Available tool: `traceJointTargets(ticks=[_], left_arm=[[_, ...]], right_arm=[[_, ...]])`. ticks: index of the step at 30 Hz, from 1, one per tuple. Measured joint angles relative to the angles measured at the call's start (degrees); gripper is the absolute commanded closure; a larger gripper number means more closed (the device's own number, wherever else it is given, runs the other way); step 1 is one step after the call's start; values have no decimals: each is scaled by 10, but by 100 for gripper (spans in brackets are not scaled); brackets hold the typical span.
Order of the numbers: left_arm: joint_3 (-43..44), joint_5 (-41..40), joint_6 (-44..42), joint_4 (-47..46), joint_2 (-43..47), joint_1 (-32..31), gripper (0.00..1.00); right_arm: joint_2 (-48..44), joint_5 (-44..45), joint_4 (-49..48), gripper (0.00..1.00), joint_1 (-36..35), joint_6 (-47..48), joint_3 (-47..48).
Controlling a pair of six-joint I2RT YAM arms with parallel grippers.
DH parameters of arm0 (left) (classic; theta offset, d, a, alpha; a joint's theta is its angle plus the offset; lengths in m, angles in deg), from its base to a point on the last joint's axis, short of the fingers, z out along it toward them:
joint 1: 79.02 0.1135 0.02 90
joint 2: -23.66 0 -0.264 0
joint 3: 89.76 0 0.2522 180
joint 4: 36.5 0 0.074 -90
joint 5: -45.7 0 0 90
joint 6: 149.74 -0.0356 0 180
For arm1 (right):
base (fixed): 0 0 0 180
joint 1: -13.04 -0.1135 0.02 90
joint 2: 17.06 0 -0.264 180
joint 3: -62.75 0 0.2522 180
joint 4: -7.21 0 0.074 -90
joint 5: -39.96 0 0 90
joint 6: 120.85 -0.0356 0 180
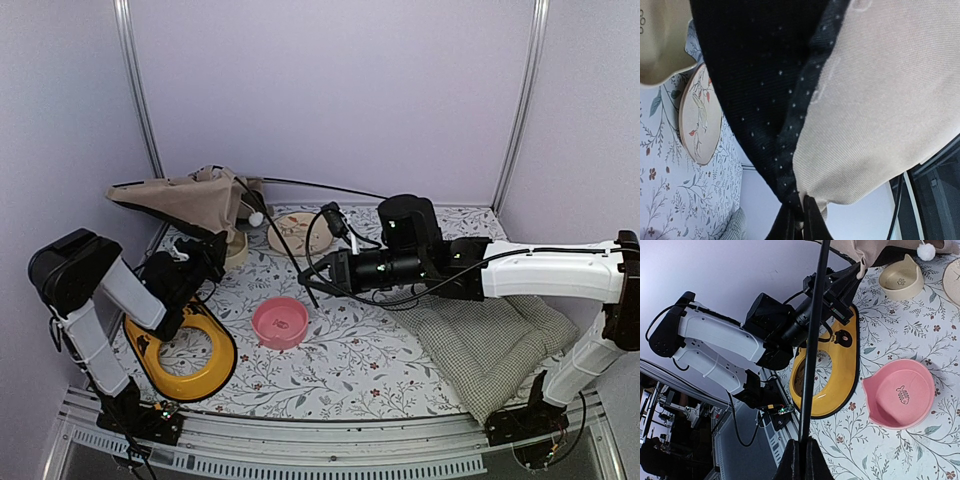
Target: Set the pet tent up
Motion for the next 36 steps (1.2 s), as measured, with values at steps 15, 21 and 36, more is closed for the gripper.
traceJointTargets(ticks=[15,21,36], left_arm=[[387,190,-248,426,133,-11,100],[669,282,-319,566,4,-61,100],[704,307,-284,521,-115,-150,100]], right_arm=[[-85,42,-34,100,76,-29,-47],[-176,105,-36,100,87,-22,-47],[-213,201,65,100,77,21,-5]])
